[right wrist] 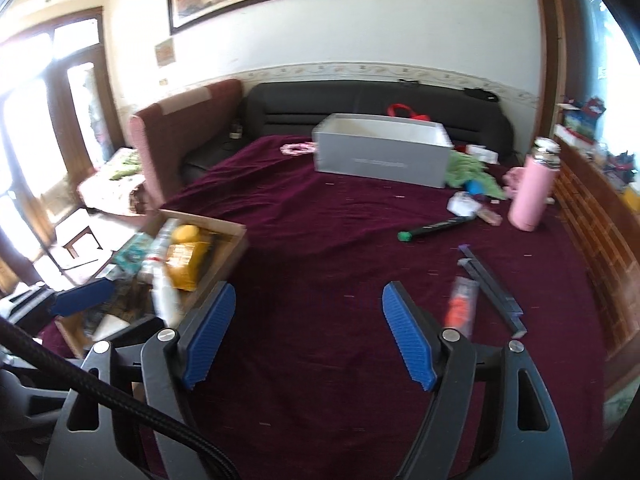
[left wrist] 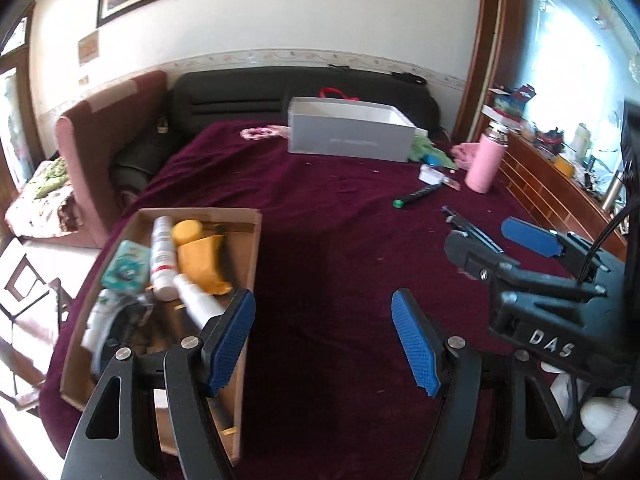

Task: Organize objects
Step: 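Open both grippers and move them back toward the remaining markers and toothbrush case, then grasp the clear case with the red toothbrush using the left gripper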

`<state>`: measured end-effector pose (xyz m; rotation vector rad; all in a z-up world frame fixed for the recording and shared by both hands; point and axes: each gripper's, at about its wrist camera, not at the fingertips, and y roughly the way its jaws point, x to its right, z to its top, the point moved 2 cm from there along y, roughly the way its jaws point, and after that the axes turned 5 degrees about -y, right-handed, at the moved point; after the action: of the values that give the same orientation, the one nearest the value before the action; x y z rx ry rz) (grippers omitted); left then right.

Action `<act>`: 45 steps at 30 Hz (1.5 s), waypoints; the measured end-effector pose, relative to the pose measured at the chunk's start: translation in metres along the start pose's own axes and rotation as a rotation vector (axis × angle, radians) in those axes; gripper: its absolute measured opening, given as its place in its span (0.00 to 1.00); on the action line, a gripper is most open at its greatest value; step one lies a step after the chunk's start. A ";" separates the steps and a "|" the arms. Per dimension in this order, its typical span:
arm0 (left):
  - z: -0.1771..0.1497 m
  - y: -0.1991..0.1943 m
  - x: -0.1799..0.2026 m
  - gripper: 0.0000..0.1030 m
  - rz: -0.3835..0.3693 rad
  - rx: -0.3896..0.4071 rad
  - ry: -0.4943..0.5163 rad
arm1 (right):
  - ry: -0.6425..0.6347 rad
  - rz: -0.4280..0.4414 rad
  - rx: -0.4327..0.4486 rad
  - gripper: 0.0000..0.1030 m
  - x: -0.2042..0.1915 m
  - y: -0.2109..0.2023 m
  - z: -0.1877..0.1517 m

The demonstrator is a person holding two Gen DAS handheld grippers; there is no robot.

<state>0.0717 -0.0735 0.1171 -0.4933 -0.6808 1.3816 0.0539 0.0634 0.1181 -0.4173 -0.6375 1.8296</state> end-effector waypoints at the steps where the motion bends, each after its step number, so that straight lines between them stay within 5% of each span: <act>1: 0.002 0.002 0.005 0.63 -0.002 0.000 0.006 | -0.006 -0.021 -0.008 0.74 0.008 0.000 -0.002; 15: 0.050 0.051 0.087 0.63 -0.054 -0.025 0.088 | 0.042 -0.232 -0.079 0.74 0.142 -0.004 0.002; 27: 0.029 0.144 0.156 0.63 -0.025 -0.178 0.163 | 0.292 -0.214 -0.062 0.76 0.225 0.019 -0.016; 36: 0.023 0.183 0.190 0.63 0.030 -0.182 0.216 | 0.472 -0.151 -0.009 0.76 0.267 0.049 -0.050; 45: 0.011 0.221 0.215 0.63 0.054 -0.212 0.253 | 0.511 -0.132 -0.007 0.76 0.283 0.056 -0.064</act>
<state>-0.0841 0.1688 0.0065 -0.8450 -0.6122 1.2752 -0.0473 0.3294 0.0399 -0.7949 -0.3078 1.5117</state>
